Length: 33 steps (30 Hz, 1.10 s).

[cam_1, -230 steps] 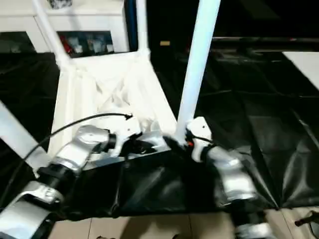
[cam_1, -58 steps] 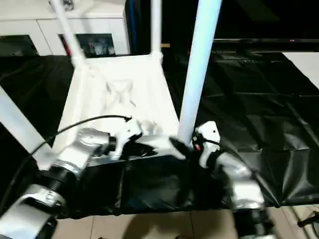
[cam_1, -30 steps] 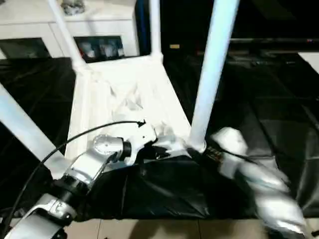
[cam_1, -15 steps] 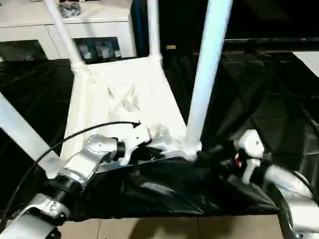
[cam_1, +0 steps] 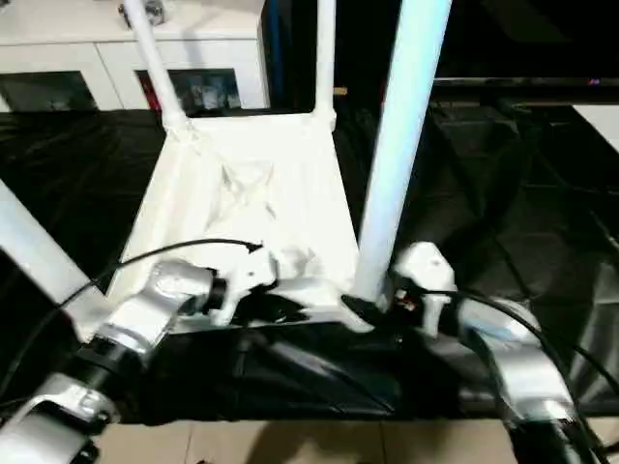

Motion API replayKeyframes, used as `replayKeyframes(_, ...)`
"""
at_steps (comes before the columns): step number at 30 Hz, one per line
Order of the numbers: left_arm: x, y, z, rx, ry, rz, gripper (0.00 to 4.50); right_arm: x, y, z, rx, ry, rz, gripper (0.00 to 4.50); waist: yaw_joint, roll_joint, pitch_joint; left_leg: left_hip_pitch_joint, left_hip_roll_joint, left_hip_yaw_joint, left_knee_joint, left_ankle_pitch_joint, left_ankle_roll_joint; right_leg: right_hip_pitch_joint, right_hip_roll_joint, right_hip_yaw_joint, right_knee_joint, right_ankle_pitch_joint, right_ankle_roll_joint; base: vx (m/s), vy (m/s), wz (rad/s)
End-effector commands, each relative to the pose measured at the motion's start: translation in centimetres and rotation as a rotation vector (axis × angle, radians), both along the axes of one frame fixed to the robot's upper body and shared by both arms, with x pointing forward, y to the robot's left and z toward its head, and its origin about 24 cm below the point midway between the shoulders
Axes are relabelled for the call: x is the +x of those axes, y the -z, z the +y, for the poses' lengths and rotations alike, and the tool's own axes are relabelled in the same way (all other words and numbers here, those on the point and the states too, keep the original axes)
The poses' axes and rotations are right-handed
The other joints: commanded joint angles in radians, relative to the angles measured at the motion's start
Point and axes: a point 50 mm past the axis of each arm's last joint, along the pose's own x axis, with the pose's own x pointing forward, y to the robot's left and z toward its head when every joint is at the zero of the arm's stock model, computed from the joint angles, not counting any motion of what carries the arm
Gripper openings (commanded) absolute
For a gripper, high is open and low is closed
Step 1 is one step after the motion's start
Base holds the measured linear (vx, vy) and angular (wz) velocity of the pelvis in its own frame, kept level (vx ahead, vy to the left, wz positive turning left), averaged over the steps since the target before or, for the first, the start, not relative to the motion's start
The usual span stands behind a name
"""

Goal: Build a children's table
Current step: Rotate leg to tighten

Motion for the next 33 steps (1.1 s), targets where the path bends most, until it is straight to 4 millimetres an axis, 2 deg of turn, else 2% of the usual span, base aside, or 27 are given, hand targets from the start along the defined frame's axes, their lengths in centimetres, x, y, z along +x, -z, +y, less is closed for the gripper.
replayKeyframes(1,-0.5,0.9,0.3,0.035,0.043,0.053,0.00,0.3,0.0,0.0,-0.022,-0.028,0.003,3.73,0.003,-0.026,-0.057,0.003,0.016,-0.001,-0.045,-0.129,0.126,0.052,-0.033,0.022,-0.049,-0.092,-0.263,0.000,0.000,0.00)
replayKeyframes(4,-0.5,0.9,0.6,0.044,0.048,0.052,0.00,0.5,0.2,0.2,-0.032,-0.064,0.014,3.53,0.004,-0.031,-0.054,0.002,0.016,0.000,-0.045,-0.130,0.130,0.053,-0.033,0.022,-0.046,-0.078,-0.274,0.000,0.000,0.00)
replayKeyframes(6,-0.4,0.8,0.7,0.045,0.050,0.053,0.00,0.6,0.2,0.2,-0.031,-0.076,0.021,3.20,0.003,-0.033,-0.050,0.003,0.016,0.001,-0.047,-0.157,0.117,0.052,-0.033,0.022,-0.051,-0.124,-0.270,0.000,0.000,0.00)
replayKeyframes(10,-0.3,0.8,0.8,0.050,0.061,0.057,0.00,0.8,0.4,0.4,-0.033,-0.122,0.049,3.05,0.000,-0.034,-0.047,0.003,0.015,0.000,-0.047,-0.188,0.099,0.050,-0.032,0.023,-0.054,-0.169,-0.265,0.000,0.000,0.00)
replayKeyframes(13,-0.2,0.7,0.9,0.051,0.061,0.060,0.00,0.8,0.5,0.5,-0.031,-0.141,0.061,2.73,0.002,-0.036,-0.044,0.004,0.017,0.000,-0.048,-0.203,0.090,0.049,-0.033,0.025,-0.055,-0.189,-0.260,0.000,0.000,0.00)
replayKeyframes(19,0.4,0.6,0.7,0.044,-0.013,0.056,0.00,0.3,1.3,1.7,0.041,-0.126,0.103,2.33,0.001,-0.035,-0.042,0.005,0.017,-0.001,-0.050,-0.207,0.085,0.047,-0.032,0.025,-0.056,-0.199,-0.261,0.000,0.000,0.00)
replayKeyframes(20,0.5,0.6,0.6,0.044,-0.025,0.053,0.00,0.2,1.4,1.9,0.055,-0.114,0.111,2.19,0.001,-0.036,-0.037,0.005,0.017,-0.001,-0.053,-0.223,0.082,0.044,-0.032,0.025,-0.061,-0.229,-0.253,0.000,0.000,0.00)
replayKeyframes(21,0.8,0.6,0.1,0.031,-0.077,0.043,0.00,-0.2,2.0,2.6,0.070,-0.073,0.119,2.15,0.000,-0.039,-0.036,0.005,0.017,-0.003,-0.056,-0.239,0.073,0.044,-0.033,0.025,-0.064,-0.268,-0.241,0.000,0.000,0.00)
replayKeyframes(22,0.8,0.6,0.1,0.030,-0.080,0.042,0.00,-0.2,2.0,2.6,0.070,-0.071,0.119,2.11,0.001,-0.038,-0.035,0.006,0.018,-0.003,-0.057,-0.242,0.067,0.042,-0.034,0.026,-0.066,-0.283,-0.232,0.000,0.000,0.00)
replayKeyframes(23,1.1,0.5,-1.0,0.002,-0.157,0.028,0.00,-0.7,3.3,3.8,0.078,0.047,0.125,2.06,0.000,-0.036,-0.030,0.008,0.019,-0.003,-0.061,-0.258,0.051,0.038,-0.033,0.029,-0.071,-0.319,-0.216,0.000,0.000,0.00)
replayKeyframes(24,1.1,0.4,-1.9,-0.020,-0.197,0.028,0.00,-0.9,3.9,4.5,0.096,0.141,0.129,2.03,-0.002,-0.033,-0.025,0.011,0.015,-0.006,-0.066,-0.309,0.033,0.031,-0.034,0.026,-0.080,-0.406,-0.193,0.000,0.000,0.00)
replayKeyframes(26,1.0,0.5,-2.7,-0.035,-0.217,0.034,0.00,-0.8,4.2,5.2,0.121,0.210,0.131,2.00,-0.006,-0.036,-0.025,0.015,0.014,-0.009,-0.068,-0.348,0.012,0.027,-0.035,0.023,-0.087,-0.482,-0.164,0.000,0.000,0.00)
replayKeyframes(27,0.8,0.6,-3.3,-0.044,-0.231,0.038,0.00,-0.8,4.5,5.7,0.140,0.264,0.137,1.99,-0.013,-0.037,-0.020,0.013,0.010,-0.016,-0.074,-0.387,-0.005,0.026,-0.035,0.021,-0.096,-0.567,-0.116,0.000,0.000,0.00)
replayKeyframes(29,0.5,0.8,-4.3,-0.052,-0.243,0.042,0.00,-0.5,4.8,6.7,0.159,0.354,0.140,1.98,-0.019,-0.034,-0.020,0.018,0.009,-0.022,-0.077,-0.425,-0.010,0.023,-0.035,0.017,-0.105,-0.610,-0.088,0.000,0.000,0.00)
replayKeyframes(30,0.2,1.0,-5.3,-0.057,-0.254,0.043,0.00,0.2,5.2,7.6,0.146,0.487,0.132,1.98,-0.024,-0.024,-0.017,0.020,0.009,-0.026,-0.082,-0.446,-0.016,0.020,-0.034,0.015,-0.109,-0.603,-0.086,0.000,0.000,0.00)
replayKeyframes(31,0.0,1.2,-5.9,-0.053,-0.249,0.037,0.00,0.7,5.3,8.0,0.127,0.572,0.123,1.98,-0.031,-0.026,-0.016,0.018,0.008,-0.026,-0.084,-0.452,-0.021,0.018,-0.032,0.015,-0.110,-0.596,-0.085,0.000,0.000,0.00)
replayKeyframes(32,-0.1,1.2,-6.2,-0.048,-0.242,0.032,0.00,1.0,5.4,8.2,0.113,0.620,0.117,1.98,-0.045,-0.026,-0.012,0.016,0.005,-0.033,-0.087,-0.485,-0.036,0.016,-0.031,0.009,-0.111,-0.614,-0.080,0.000,0.000,0.00)
replayKeyframes(33,-0.1,1.2,-6.2,-0.048,-0.242,0.032,0.00,1.0,5.4,8.2,0.113,0.620,0.117,1.98,-0.054,-0.024,-0.012,0.020,0.003,-0.040,-0.088,-0.526,-0.038,0.020,-0.030,0.003,-0.117,-0.641,-0.062,0.000,0.000,0.00)
